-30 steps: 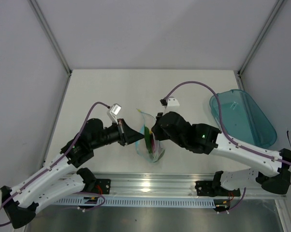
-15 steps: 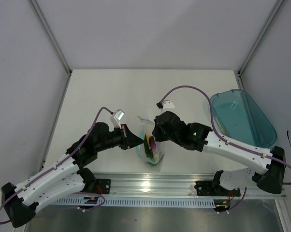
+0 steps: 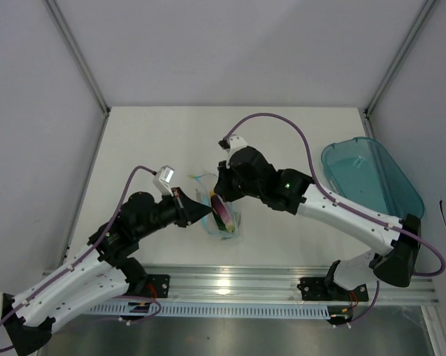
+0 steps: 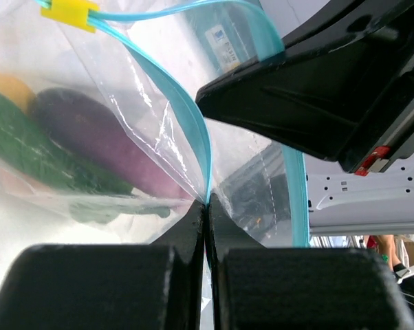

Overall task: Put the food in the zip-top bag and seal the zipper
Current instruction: Zip the zipper food storage bag at the center of the board.

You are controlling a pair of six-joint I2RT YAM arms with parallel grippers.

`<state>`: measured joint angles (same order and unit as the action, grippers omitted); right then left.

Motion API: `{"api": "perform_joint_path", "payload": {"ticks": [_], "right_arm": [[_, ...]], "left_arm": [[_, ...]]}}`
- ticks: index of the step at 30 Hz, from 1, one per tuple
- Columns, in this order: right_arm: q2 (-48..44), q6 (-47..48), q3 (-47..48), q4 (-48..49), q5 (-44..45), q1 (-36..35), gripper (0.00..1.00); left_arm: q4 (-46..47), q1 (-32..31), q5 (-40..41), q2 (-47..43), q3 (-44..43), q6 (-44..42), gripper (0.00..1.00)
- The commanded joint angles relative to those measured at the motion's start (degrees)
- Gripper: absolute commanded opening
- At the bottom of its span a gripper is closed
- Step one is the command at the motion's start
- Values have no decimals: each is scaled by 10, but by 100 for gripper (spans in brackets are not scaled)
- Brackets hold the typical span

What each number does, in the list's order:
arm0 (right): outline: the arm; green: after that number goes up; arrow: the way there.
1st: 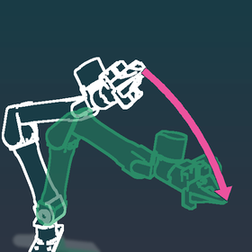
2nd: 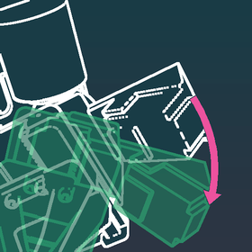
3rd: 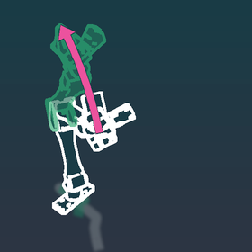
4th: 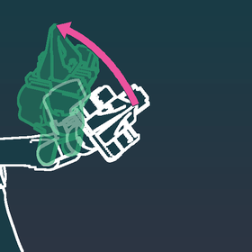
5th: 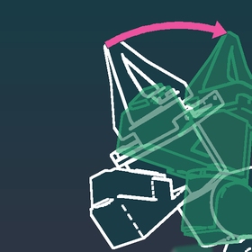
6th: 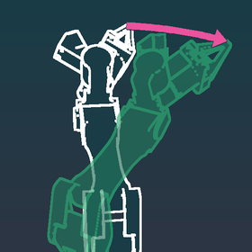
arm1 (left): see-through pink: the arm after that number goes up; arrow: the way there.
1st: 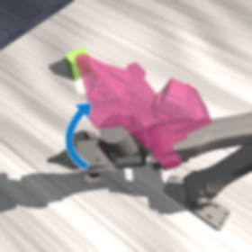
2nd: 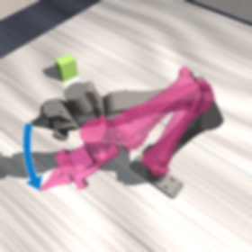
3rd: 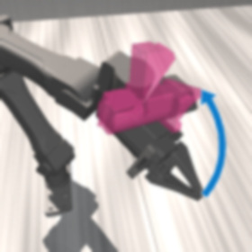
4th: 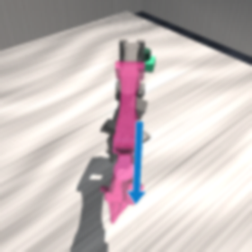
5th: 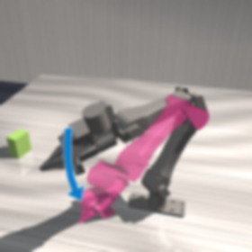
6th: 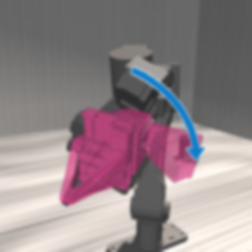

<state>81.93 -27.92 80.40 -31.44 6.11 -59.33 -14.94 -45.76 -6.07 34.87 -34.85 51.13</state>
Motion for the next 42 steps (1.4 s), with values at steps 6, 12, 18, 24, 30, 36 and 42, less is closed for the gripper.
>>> {"api": "perform_joint_path", "payload": {"ticks": [6, 12, 18, 24, 30, 36, 42], "right_arm": [[-46, -32, -48, 7, 18, -15, 0], [-82, -44, -93, 8, -13, -18, 21], [-110, -45, -93, -12, -48, -31, 45], [-148, -53, -128, -20, -79, -39, 51], [-159, -63, -156, -17, -70, -40, 40], [-147, -96, -154, 5, -78, -42, 14], [-154, -244, -178, 42, -35, -61, 0]], "left_arm": [[-8, -5, 3, 14, -29, -33, 1], [-4, -5, -28, 46, -58, -81, 1], [-14, -4, -47, 36, -53, -118, 1], [-14, -4, -90, 21, -49, -147, 0], [11, -4, -141, 23, -40, -176, 1], [15, -3, -197, 57, -60, -204, 1], [13, -3, -219, 73, -76, -220, 2]]}}
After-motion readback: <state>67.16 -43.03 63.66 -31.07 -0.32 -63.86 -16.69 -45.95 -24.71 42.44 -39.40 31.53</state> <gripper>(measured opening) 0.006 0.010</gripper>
